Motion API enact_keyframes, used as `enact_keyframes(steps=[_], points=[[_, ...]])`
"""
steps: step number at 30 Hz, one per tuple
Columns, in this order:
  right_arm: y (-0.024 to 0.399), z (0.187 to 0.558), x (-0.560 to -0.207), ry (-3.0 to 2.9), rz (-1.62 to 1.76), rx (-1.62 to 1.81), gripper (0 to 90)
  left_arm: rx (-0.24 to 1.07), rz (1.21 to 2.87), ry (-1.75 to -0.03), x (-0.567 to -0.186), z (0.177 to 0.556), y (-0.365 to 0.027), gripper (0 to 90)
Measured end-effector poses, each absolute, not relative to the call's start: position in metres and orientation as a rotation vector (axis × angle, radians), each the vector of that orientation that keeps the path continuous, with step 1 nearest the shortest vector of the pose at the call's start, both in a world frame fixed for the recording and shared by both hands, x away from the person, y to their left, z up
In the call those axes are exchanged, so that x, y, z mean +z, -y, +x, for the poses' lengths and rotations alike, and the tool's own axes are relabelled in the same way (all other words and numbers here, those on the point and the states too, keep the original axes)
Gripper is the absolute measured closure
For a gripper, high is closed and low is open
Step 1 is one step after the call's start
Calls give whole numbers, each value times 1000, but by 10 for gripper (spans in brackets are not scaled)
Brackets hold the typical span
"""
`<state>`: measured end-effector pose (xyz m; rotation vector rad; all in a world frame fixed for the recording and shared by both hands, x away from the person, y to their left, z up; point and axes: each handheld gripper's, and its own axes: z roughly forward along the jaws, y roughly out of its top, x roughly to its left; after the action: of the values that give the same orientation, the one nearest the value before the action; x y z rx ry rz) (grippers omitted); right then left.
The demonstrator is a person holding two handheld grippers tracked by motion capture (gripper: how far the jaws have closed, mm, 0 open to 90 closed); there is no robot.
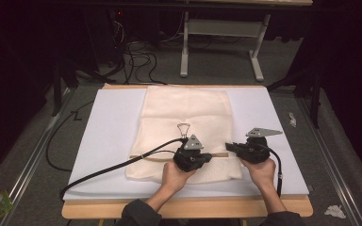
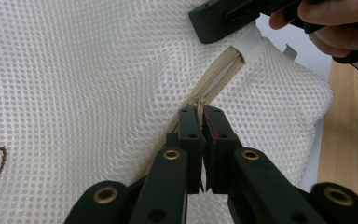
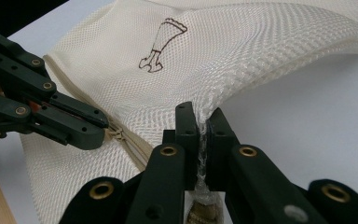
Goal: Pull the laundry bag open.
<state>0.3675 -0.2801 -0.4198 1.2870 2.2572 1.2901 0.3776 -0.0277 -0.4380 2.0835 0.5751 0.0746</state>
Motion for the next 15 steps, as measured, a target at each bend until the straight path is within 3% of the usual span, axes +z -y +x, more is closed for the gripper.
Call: enact_keyframes(steps=[15], points=[[280,367,-419,-2257,1291,1297,877,78,2081,-581,-437,377,20,869]])
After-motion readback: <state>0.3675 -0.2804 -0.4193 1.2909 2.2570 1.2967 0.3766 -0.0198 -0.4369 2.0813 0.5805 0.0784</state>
